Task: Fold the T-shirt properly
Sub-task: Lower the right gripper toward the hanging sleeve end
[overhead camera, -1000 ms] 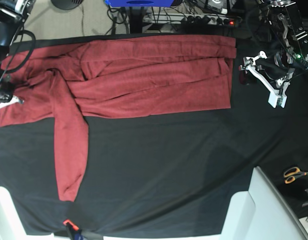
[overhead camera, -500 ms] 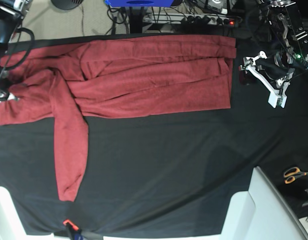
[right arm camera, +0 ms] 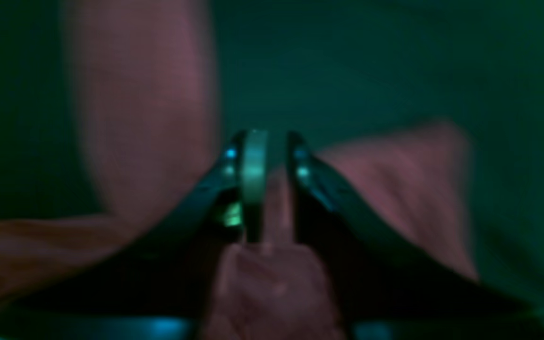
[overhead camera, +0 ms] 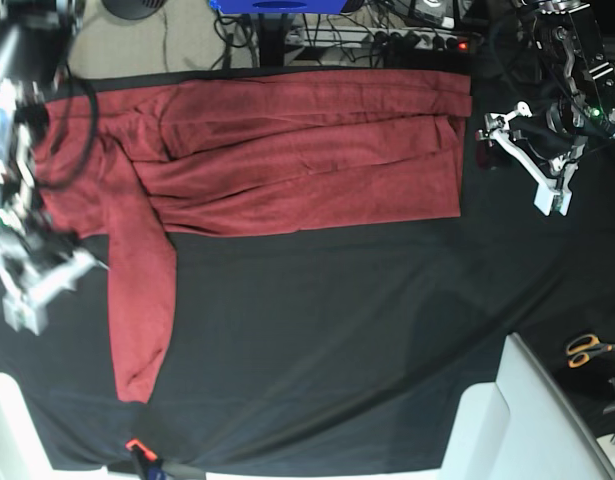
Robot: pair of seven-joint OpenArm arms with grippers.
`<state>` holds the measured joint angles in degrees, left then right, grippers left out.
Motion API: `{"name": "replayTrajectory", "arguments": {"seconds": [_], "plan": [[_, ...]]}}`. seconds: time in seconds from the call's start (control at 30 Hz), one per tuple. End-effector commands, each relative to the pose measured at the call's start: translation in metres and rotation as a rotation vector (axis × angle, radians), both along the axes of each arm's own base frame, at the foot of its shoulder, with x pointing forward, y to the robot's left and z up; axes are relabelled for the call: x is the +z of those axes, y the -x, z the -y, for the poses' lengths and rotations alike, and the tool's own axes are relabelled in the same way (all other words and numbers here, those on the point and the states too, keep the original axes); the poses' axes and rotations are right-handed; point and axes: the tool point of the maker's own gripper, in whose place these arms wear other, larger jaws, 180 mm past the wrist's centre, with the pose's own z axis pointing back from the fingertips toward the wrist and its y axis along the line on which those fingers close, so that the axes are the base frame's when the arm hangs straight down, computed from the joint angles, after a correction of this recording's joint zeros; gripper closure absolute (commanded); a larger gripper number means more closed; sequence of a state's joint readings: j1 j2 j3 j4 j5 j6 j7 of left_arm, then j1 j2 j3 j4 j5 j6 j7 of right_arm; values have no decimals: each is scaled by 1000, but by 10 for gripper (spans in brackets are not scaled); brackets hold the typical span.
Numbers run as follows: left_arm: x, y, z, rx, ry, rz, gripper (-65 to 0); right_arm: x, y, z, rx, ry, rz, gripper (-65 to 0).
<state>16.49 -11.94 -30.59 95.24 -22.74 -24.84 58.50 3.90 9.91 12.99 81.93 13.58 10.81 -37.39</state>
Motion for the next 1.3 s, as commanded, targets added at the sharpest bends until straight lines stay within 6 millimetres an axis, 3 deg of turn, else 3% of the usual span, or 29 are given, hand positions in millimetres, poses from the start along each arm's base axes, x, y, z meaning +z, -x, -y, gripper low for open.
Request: {"name": "replayTrajectory", "arguments": {"seconds": [0.0,0.07,0.17,0.37,0.43,0.53,0.7,0.8,1.07,1.27], "plan": [[9,-6,-7,1,-15,34,-443,12,-20,3,13,14,37,-237],[9,-5,-7,3,-16,31,-443,3,-37,-2,36,-16,6,-341],[10,-3,-13,-3,-33,25,-443,-16,-55,-5,36,-73,-61,-420],[11,-3,-15,-3,-36,24,-443,-42,-80,12,-37,-140,-78,-429],[11,-3,-15,-3,-36,24,-443,-54,-79,20,-71,-158,-90,-429],[11,-5,-14,-3,-34,28,-443,-71,-74,17,-93,-186,-118,-428],[9,-5,-13,-2,-29,23,-443,-77,-73,9,-90,-201,-117,-428],[2,-2,-14,7,-19,6,-443,-78,-75,-9,-44,-233,-114,-426],[-3,2,-16,18,-12,-10,-443,-79,-76,-33,-2,-268,-113,-417],[2,-8,-16,18,-12,13,-443,-82,-72,-38,8,-275,-144,-227]]}}
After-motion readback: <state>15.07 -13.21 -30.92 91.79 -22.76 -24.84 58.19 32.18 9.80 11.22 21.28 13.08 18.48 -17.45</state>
